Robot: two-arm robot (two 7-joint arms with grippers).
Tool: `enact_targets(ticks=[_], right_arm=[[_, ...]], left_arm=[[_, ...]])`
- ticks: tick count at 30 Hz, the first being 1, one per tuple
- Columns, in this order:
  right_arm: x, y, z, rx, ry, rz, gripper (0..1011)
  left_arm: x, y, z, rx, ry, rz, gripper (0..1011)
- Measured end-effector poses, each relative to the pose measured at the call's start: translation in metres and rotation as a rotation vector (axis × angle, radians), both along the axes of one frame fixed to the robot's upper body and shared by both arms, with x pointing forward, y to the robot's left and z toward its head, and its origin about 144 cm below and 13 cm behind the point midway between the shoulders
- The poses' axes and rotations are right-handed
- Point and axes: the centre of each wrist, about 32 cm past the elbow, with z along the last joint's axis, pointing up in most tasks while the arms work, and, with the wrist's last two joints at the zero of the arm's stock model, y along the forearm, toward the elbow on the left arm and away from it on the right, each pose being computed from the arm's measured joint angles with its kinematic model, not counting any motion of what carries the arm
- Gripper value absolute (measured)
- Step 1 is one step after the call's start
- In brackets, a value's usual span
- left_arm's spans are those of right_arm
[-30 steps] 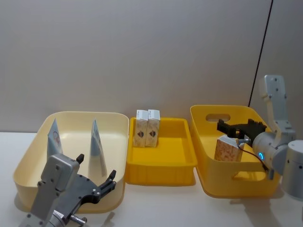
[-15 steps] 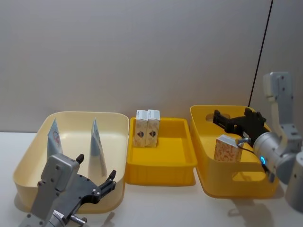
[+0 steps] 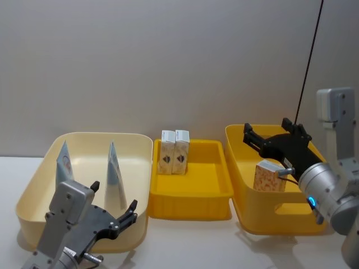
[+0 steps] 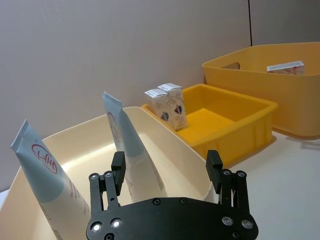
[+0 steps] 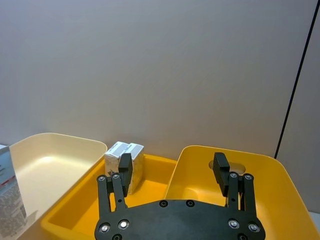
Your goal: Bimanual collaborative sorting of washing and personal care products
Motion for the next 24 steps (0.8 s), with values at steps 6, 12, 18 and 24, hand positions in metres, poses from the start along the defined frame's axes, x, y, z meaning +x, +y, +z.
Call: enact_targets(ticks=[6,12,18,24], right_arm=[[-0.008,0.003,0.001,0.003,-0.031,0.021,1001],[-0.012,0.004,0.001,0.004,-0.044,0.031,1001],[-0.015,0.005,0.001,0.006,-0.055,0.038,1001],[-0.017,0.005,0.001,0.006,-0.061,0.043,1001]], left_arm=[[0.005,-0.001,-0.001,-0.012,0.004,0.024,1003],[0.010,-0.002,-0.004,-0.023,0.008,0.050,1003],[0.016,-0.003,-0.006,-0.031,0.011,0.064,1003],[0.022,-0.005,-0.003,-0.030,0.002,0.062,1003]])
